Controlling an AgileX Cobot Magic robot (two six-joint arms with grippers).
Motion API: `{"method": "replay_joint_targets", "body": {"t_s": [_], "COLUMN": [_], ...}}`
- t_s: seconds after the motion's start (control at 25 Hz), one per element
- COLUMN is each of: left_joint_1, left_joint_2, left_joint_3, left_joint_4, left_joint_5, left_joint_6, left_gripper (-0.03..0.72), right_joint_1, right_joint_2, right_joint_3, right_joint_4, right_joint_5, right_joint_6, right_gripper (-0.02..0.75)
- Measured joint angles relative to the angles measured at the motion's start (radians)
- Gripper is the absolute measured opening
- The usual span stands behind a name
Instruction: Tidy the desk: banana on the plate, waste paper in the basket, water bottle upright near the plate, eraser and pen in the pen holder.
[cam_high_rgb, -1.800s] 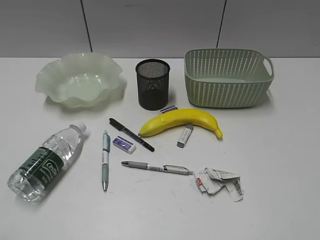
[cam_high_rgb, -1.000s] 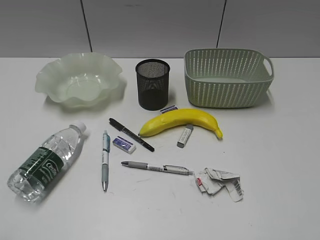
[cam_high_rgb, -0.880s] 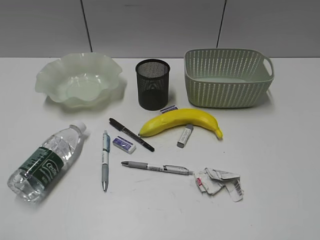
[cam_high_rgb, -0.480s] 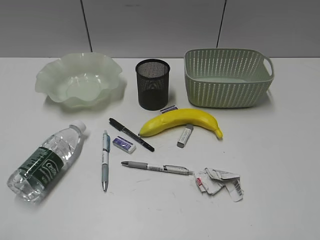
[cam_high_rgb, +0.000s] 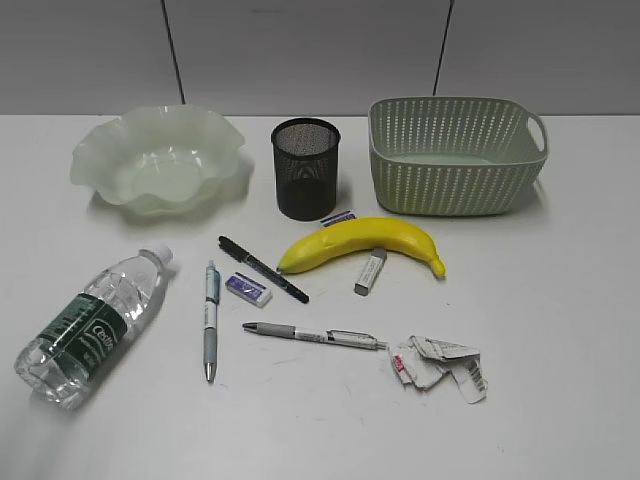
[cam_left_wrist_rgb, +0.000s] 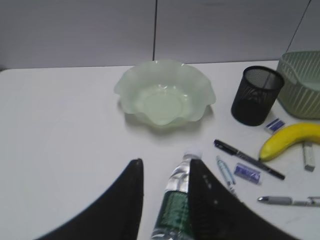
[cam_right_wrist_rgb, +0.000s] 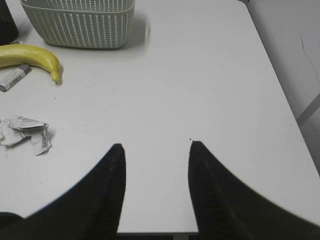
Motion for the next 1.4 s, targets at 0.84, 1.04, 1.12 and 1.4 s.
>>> {"method": "replay_joint_targets", "body": {"t_s": [0.84, 1.04, 1.12, 1.4], "left_joint_1": [-0.327, -0.392, -0.404, -0.435], "left_joint_2": [1.299, 1.46, 1.518, 1.675], "left_joint_3": [-0.643, -0.769, -0.805, -0.937], "left_joint_4": [-0.3, -0.296, -0.293, -0.287], "left_joint_5": [-0.083, -0.069, -0.058, 0.031], "left_joint_6": [0.454, 0.501, 0.505, 0.63], "left_gripper": [0.319, 0.396, 0.401, 0.404], "right_joint_1": [0.0, 0.0, 0.0, 0.0], "right_joint_2": [0.0, 0.0, 0.0, 0.0], "right_joint_3": [0.0, 0.0, 0.0, 0.0], "right_joint_4": [0.0, 0.0, 0.0, 0.0], "right_joint_5": [0.0, 0.0, 0.0, 0.0], "right_joint_6": [0.0, 0.0, 0.0, 0.0], "right_gripper": [0.342, 0.342, 0.342, 0.342]}}
